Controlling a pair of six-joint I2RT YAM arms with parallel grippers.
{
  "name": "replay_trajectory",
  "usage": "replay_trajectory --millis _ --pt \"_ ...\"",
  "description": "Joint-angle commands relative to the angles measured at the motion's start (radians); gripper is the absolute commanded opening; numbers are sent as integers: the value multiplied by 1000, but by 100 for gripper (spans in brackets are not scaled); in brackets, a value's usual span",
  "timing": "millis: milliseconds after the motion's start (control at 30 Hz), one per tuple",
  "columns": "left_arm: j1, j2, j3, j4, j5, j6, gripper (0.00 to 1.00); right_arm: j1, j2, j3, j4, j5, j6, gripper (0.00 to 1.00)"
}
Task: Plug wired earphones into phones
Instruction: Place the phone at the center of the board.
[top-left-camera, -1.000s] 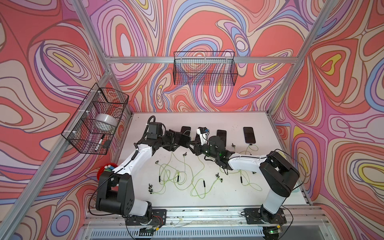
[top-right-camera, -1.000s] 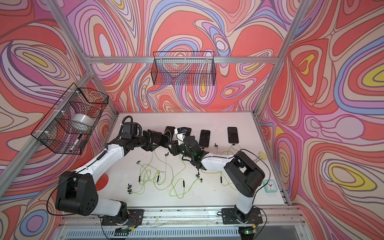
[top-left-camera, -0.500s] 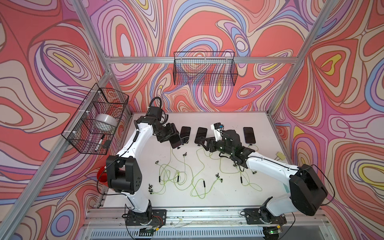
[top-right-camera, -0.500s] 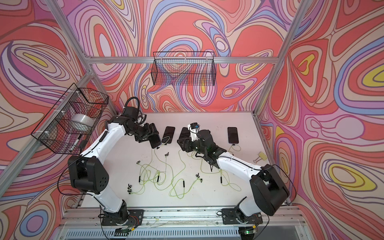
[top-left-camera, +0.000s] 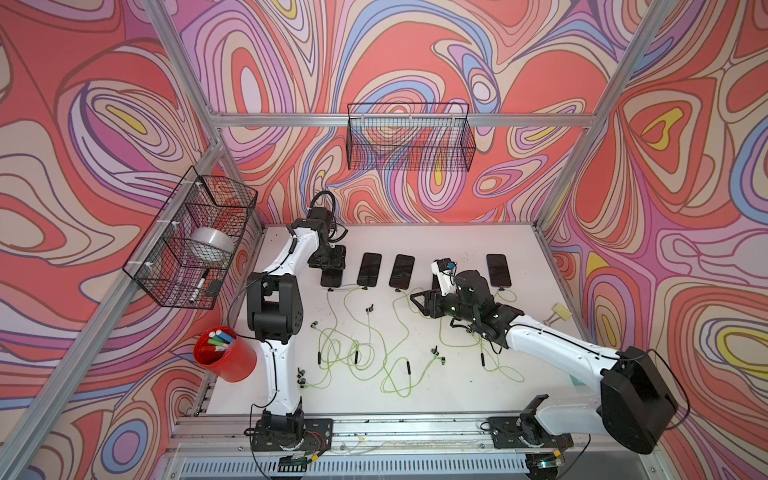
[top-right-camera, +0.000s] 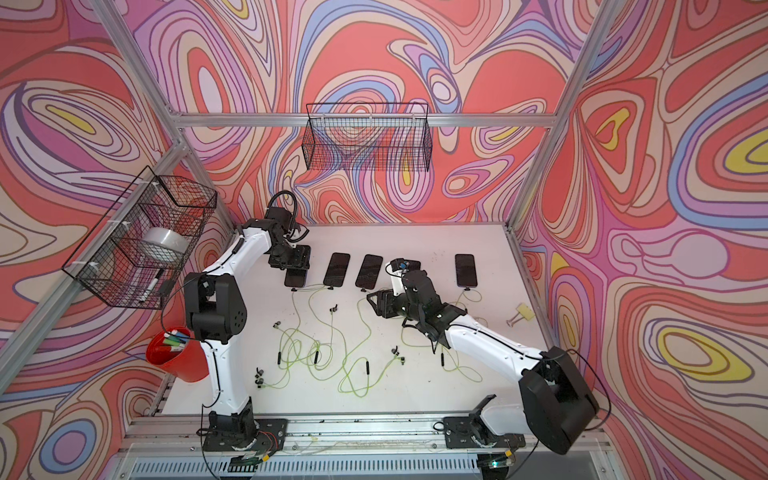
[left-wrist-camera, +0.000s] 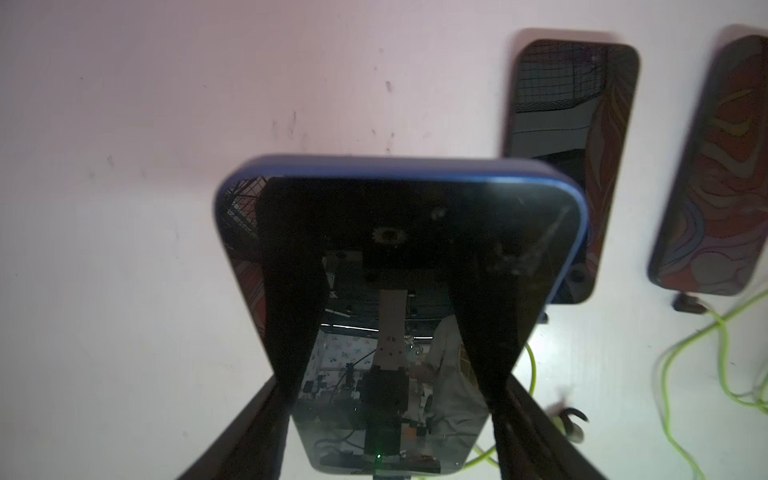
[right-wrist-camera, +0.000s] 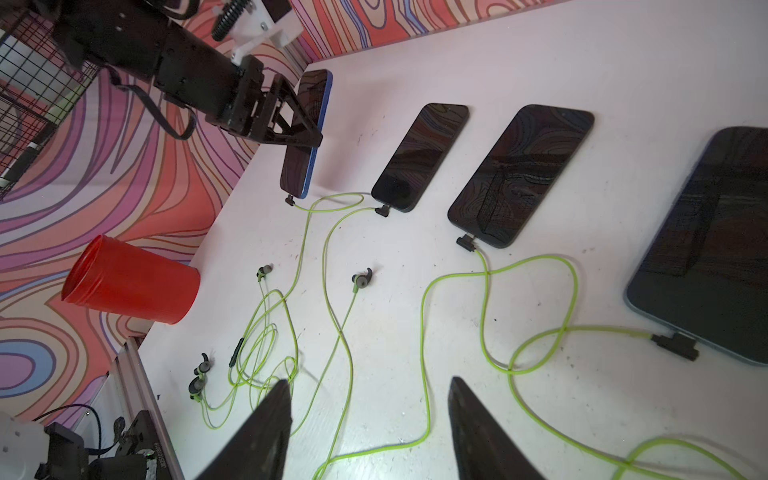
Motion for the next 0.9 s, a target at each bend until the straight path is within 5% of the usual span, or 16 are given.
replay_trajectory --millis 0,600,767,867 --pt "47 69 77 4 -32 80 0 -4 -33 -24 -37 29 -9 61" --pt "74 303 230 -104 0 86 0 -6 -27 -12 -55 55 7 61" --pt "74 334 243 -141 6 53 20 -5 -19 -12 -50 58 8 61" --pt "73 331 238 -141 16 46 46 -5 -17 -12 -49 59 12 61"
